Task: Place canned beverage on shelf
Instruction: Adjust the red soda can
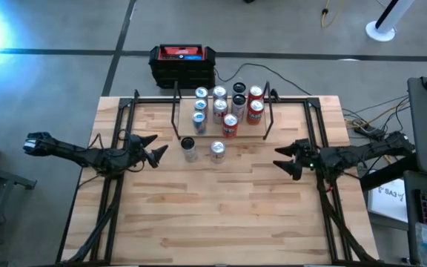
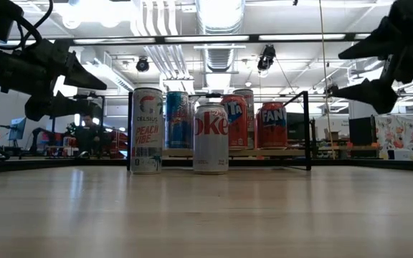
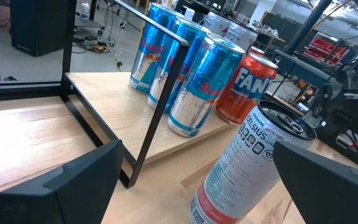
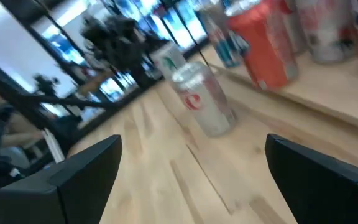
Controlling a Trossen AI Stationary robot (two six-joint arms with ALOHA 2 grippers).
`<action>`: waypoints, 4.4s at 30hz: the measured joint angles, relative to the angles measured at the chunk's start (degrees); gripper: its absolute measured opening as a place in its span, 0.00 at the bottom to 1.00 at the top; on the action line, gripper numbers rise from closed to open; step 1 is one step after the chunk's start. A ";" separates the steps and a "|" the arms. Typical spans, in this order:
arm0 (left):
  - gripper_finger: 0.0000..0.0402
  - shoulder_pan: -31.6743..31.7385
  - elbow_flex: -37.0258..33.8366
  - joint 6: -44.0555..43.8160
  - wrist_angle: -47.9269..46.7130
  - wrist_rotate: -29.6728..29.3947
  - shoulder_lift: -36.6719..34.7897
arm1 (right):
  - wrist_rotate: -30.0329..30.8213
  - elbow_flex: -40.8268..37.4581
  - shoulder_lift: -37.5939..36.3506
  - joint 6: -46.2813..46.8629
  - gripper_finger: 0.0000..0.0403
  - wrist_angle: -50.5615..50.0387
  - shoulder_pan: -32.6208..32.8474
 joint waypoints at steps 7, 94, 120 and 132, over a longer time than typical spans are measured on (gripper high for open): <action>0.99 0.02 0.00 0.00 0.02 0.00 0.00 | 3.56 16.28 10.07 8.70 0.94 -21.54 0.00; 0.99 0.00 0.00 0.00 0.04 -0.01 1.29 | -17.38 119.23 107.19 39.94 0.94 -80.87 -33.31; 0.99 0.00 0.00 0.00 0.04 -0.02 1.29 | -16.89 119.21 107.19 44.39 0.73 -80.06 -32.85; 0.99 0.01 0.00 -0.02 0.03 -0.02 1.29 | -20.65 119.05 105.74 41.94 0.73 -85.71 -33.26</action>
